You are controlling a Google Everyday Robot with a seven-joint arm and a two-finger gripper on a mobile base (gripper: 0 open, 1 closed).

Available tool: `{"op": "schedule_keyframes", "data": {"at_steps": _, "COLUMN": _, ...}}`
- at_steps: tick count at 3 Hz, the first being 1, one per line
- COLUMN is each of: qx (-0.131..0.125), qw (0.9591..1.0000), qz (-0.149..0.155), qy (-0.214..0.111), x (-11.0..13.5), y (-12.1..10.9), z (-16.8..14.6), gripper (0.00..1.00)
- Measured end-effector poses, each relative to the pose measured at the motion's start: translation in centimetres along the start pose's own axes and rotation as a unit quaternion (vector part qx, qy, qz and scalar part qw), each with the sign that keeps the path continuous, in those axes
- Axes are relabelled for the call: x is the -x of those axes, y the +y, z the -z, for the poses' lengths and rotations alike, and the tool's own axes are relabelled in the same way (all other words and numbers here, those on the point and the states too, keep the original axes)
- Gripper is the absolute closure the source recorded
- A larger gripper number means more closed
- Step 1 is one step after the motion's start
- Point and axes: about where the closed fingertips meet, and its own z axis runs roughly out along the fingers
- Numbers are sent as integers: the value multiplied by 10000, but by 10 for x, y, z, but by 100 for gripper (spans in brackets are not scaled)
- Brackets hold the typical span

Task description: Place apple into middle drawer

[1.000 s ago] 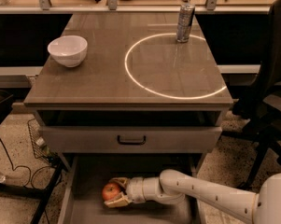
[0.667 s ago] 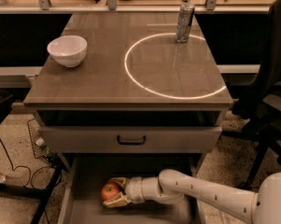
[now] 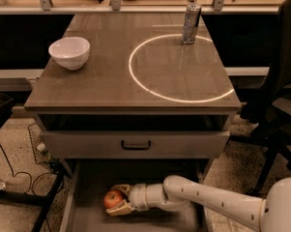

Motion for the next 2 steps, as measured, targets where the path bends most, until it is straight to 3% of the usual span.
{"op": "schedule_keyframes", "data": {"at_steps": 1, "qx": 16, "qw": 10000, "qz": -1, "qy": -5, "x": 0, "y": 1, "z": -1, "gripper": 13}}
{"op": "schedule_keyframes", "data": {"at_steps": 2, "qx": 36, "qw": 10000, "qz": -1, "qy": -11, "x": 1, "y": 2, "z": -3, "gripper": 0}}
